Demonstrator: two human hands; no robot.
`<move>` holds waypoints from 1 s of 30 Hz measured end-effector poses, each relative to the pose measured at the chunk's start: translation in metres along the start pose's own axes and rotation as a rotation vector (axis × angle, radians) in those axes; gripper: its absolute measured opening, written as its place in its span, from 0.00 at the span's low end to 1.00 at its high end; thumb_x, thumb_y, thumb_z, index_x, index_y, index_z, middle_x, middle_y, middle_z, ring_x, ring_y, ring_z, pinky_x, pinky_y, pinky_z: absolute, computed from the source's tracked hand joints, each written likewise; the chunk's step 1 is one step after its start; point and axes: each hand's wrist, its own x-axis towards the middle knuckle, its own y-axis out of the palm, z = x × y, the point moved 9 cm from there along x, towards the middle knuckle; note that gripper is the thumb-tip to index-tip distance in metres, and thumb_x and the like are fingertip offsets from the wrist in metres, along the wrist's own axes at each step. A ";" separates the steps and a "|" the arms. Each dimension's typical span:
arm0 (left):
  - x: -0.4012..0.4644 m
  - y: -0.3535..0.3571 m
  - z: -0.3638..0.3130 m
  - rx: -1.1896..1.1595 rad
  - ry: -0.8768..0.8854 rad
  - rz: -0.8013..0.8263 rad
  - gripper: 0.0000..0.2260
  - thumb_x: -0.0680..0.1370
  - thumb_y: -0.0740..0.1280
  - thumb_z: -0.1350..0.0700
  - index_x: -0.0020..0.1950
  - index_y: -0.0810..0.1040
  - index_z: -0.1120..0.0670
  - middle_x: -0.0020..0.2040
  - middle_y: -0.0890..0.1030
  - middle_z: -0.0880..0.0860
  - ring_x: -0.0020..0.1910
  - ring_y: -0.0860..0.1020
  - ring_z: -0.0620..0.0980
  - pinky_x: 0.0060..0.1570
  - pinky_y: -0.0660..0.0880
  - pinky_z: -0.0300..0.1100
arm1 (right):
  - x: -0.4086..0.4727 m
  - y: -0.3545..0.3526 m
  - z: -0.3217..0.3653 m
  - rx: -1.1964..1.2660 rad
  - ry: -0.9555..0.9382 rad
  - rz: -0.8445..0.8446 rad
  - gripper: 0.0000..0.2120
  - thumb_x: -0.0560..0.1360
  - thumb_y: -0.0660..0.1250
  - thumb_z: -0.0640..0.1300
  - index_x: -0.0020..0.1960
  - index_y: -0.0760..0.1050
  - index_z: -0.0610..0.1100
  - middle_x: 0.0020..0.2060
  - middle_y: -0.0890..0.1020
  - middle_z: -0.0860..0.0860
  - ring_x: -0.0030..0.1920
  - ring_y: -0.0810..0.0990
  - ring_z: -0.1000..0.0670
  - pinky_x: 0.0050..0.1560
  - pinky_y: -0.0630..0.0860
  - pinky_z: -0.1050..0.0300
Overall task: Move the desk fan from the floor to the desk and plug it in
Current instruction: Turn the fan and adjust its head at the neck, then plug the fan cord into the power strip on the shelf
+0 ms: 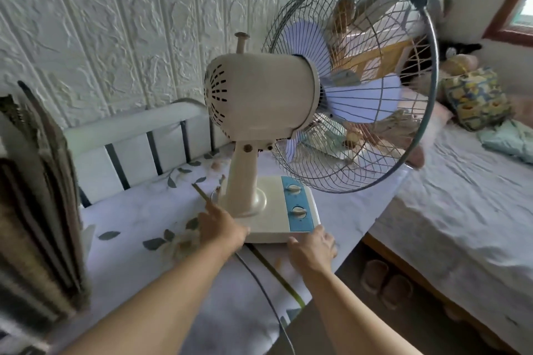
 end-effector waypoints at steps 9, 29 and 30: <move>-0.044 0.052 0.040 -0.454 -0.290 0.104 0.34 0.74 0.64 0.67 0.75 0.49 0.60 0.61 0.75 0.62 0.44 0.80 0.56 0.34 0.77 0.38 | -0.010 0.001 0.004 -0.001 -0.108 0.110 0.29 0.76 0.64 0.48 0.72 0.57 0.40 0.68 0.64 0.43 0.68 0.60 0.41 0.69 0.61 0.46; -0.166 -0.099 0.091 -0.494 -0.272 -0.234 0.05 0.75 0.66 0.62 0.38 0.76 0.56 0.29 0.79 0.54 0.24 0.74 0.49 0.25 0.71 0.37 | -0.148 0.025 0.080 -0.055 -0.519 0.515 0.14 0.72 0.57 0.35 0.53 0.79 0.37 0.49 0.81 0.41 0.52 0.78 0.41 0.50 0.74 0.53; -0.171 -0.102 0.089 -0.484 -0.260 -0.216 0.05 0.75 0.65 0.63 0.39 0.76 0.56 0.29 0.80 0.55 0.23 0.74 0.49 0.26 0.72 0.37 | -0.158 0.027 0.084 -0.023 -0.506 0.550 0.14 0.73 0.59 0.35 0.53 0.79 0.37 0.50 0.82 0.40 0.53 0.79 0.40 0.54 0.76 0.51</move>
